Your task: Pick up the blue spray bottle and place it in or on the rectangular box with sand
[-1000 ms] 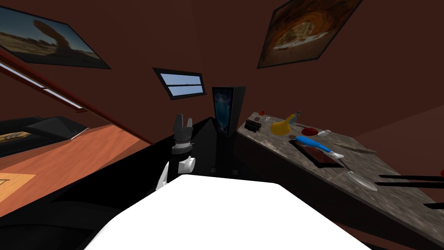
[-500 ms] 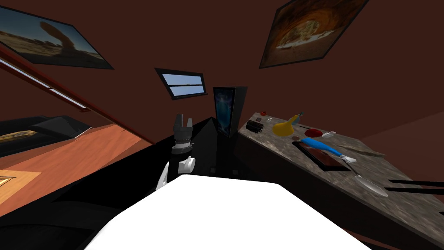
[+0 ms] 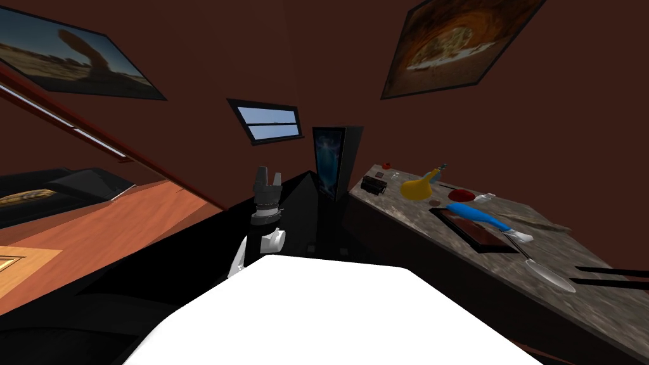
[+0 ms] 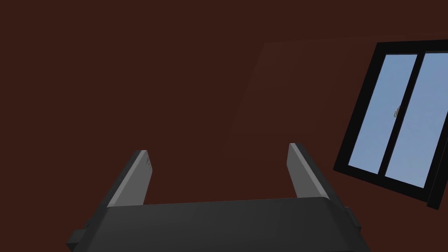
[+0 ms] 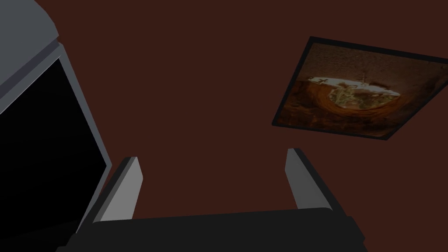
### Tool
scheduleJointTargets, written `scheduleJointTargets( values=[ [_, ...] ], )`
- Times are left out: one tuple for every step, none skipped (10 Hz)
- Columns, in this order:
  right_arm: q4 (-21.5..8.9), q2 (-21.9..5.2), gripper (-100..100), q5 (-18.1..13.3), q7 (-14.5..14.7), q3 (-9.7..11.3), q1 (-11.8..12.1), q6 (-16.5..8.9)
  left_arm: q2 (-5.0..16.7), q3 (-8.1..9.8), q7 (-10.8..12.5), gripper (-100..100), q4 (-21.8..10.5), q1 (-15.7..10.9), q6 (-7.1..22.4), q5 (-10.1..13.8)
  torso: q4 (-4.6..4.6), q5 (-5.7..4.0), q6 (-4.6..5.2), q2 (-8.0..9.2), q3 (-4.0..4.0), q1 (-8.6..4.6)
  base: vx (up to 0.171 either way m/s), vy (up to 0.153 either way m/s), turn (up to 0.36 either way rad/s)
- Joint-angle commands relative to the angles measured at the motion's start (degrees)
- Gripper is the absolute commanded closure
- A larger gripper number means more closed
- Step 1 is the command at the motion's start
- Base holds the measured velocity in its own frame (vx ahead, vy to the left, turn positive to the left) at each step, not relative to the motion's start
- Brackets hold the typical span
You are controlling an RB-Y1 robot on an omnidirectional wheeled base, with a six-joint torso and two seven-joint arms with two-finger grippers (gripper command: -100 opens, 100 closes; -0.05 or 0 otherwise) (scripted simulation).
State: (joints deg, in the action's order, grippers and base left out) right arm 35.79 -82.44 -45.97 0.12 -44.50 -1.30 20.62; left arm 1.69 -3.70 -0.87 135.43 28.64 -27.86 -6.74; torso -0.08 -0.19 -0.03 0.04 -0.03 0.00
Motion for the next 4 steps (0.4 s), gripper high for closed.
scheduleJointTargets(
  values=[
    [0.00,0.00,0,0.00,0.00,0.00,0.00,0.00,0.00,0.00,0.00,0,0.00,0.00,0.00,0.00,0.00,0.00,0.00,0.00,0.00,0.00,0.000,0.000,0.000],
    [0.00,0.00,0,0.00,0.00,0.00,0.00,0.00,0.00,0.00,0.00,0,0.00,0.00,0.00,0.00,0.00,0.00,0.00,0.01,0.00,-0.01,0.000,0.000,0.000],
    [0.00,0.00,0,0.00,0.00,0.00,0.00,0.00,0.00,0.00,0.00,0,0.00,0.00,0.00,0.00,0.00,0.00,0.00,0.01,0.01,-0.01,0.000,0.000,0.000],
    [0.00,0.00,0,0.00,0.00,0.00,0.00,0.00,0.00,0.00,0.00,0,0.00,0.00,0.00,0.00,0.00,0.00,0.00,0.01,0.01,-0.01,0.000,0.000,0.000]
  ],
)
